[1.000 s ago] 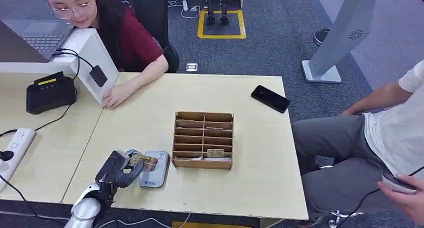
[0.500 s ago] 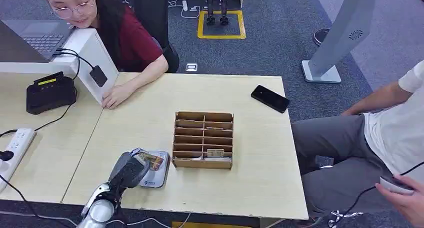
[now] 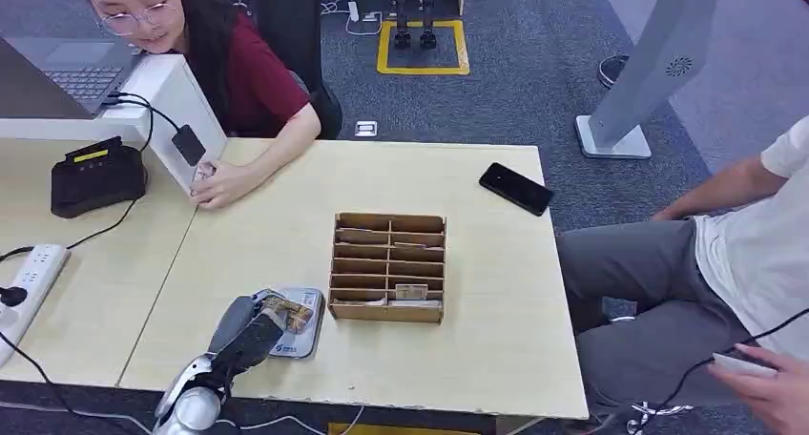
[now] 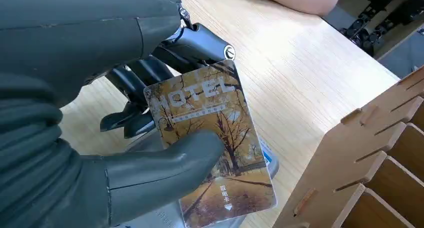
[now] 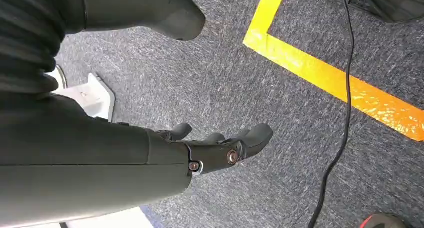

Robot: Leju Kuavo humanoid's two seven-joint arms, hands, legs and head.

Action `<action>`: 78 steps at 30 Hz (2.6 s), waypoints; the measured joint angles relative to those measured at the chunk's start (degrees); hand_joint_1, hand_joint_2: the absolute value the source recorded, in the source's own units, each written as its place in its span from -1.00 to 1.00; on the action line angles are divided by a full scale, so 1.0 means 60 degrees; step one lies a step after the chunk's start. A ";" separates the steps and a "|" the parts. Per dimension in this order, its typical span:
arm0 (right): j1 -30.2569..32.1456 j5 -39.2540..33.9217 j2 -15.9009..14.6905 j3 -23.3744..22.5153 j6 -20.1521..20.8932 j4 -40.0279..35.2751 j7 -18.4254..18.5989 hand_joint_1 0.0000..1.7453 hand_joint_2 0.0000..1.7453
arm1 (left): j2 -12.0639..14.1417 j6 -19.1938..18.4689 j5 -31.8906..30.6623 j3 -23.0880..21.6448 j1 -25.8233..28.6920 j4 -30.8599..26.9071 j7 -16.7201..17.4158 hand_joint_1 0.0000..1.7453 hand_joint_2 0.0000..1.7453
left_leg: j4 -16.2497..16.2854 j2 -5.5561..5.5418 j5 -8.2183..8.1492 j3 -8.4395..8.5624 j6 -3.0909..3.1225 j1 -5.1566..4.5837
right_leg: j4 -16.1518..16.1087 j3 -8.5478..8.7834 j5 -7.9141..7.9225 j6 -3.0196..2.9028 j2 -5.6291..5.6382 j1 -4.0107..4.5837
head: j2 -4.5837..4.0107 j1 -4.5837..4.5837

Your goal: Pass the card to the sensor for recognition and then transmit it.

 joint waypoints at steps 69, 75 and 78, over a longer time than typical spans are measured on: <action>0.0015 0.0583 0.0066 -0.0146 -0.0102 0.0000 -0.0208 -1.00 1.00 | -0.0743 -0.1869 0.5918 0.0791 0.0456 -0.1873 -0.0951 1.00 1.00 | 0.0006 -0.0027 0.0021 0.0002 0.0021 -0.0001 | -0.0003 0.0021 0.0014 0.0019 -0.0025 -0.0001 | 0.0000 0.0000; -0.0019 0.0590 0.0091 -0.0124 -0.0161 0.0000 -0.0190 -1.00 1.00 | -0.0998 -0.1287 0.6470 0.1187 -0.0249 -0.2375 -0.0856 1.00 1.00 | 0.0009 -0.0030 0.0023 -0.0019 0.0024 0.0000 | -0.0004 0.0004 0.0017 0.0024 -0.0028 0.0000 | 0.0000 0.0000; -0.0023 0.0590 0.0091 -0.0048 -0.0099 0.0000 -0.0171 -1.00 1.00 | -0.0998 -0.0785 0.6082 0.1348 -0.0718 -0.2350 -0.0939 1.00 1.00 | 0.0009 -0.0029 0.0026 -0.0018 0.0025 0.0000 | -0.0004 -0.0001 0.0022 0.0017 -0.0026 0.0001 | 0.0000 0.0000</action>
